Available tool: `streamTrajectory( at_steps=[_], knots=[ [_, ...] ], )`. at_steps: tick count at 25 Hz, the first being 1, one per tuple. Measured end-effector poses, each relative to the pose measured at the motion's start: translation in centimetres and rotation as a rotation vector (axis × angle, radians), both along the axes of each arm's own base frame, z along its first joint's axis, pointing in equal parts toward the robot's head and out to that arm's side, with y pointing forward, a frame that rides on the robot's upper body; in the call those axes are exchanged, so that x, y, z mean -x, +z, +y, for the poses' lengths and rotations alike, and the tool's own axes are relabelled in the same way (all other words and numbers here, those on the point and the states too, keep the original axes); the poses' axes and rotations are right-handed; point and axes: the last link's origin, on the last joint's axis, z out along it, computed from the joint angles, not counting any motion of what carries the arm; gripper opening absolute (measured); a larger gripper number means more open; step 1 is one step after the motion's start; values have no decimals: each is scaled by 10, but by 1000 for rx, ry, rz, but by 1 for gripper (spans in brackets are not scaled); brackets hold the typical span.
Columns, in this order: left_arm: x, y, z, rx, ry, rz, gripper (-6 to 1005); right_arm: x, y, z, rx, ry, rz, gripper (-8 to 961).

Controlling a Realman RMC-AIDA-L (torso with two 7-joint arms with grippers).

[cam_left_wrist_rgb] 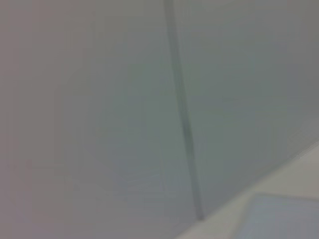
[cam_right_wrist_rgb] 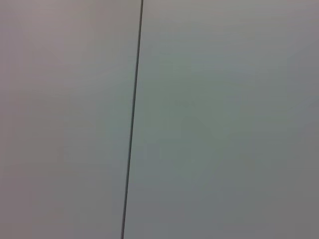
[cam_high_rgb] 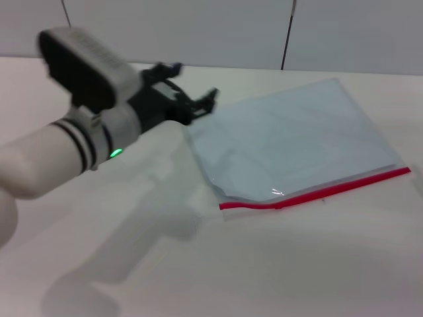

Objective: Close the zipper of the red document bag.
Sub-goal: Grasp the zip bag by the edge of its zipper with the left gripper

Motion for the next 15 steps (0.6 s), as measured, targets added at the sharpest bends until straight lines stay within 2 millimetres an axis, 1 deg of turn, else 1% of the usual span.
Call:
streamTrajectory(
  at_steps=[1,6,8,11,15],
  knots=[
    [-11,-1,-2,43,-8,27,819,0,0,0,0,0,0,822],
    [-40,2,-15,227,-24,159,819,0,0,0,0,0,0,821],
    [-47,4,-18,268,-25,197,819,0,0,0,0,1,0,821],
    [-55,2,-24,322,-21,313,818,1,0,1,1,1,-1,821],
    [-61,-11,-31,363,-14,525,818,1,0,1,1,2,-1,821]
  ],
)
